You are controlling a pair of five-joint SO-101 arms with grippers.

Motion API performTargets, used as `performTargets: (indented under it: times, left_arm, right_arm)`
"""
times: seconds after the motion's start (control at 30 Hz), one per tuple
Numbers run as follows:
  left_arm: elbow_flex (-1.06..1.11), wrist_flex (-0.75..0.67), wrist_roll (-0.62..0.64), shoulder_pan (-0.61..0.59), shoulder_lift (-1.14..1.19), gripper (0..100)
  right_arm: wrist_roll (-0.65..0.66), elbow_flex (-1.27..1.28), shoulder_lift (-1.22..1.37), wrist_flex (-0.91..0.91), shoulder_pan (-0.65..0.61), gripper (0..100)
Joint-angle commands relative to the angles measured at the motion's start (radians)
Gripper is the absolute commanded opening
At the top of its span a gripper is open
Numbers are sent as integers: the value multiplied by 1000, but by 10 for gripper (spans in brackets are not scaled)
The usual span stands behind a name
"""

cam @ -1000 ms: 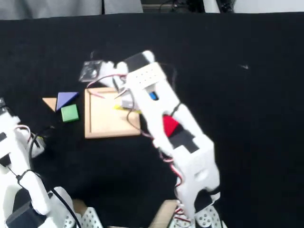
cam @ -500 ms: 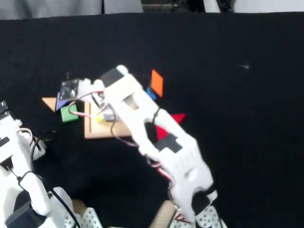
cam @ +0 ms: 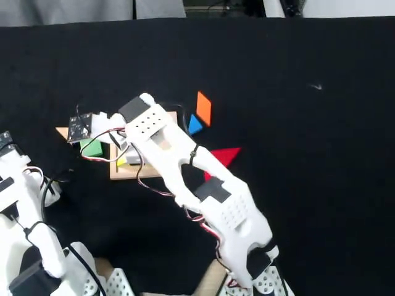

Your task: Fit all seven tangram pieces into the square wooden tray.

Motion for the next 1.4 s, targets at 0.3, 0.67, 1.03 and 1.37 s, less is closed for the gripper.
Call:
performTargets:
  times: [0.3,0.67,1.03,1.37]
  left_arm:
    - [1,-43,-5,7,-3,180]
    - [1,-44,-5,8,-3,180]
    - [1,-46,-5,8,-3,180]
    - [1,-46,-5,8,-3,180]
  right_arm:
    - [-9,-56,-18,103,-23,11]
    - [-15,-54,-18,106,-23,162]
    - [-15,-134,-18,106,32,193]
    - [-20,-248,-8,61,123,177]
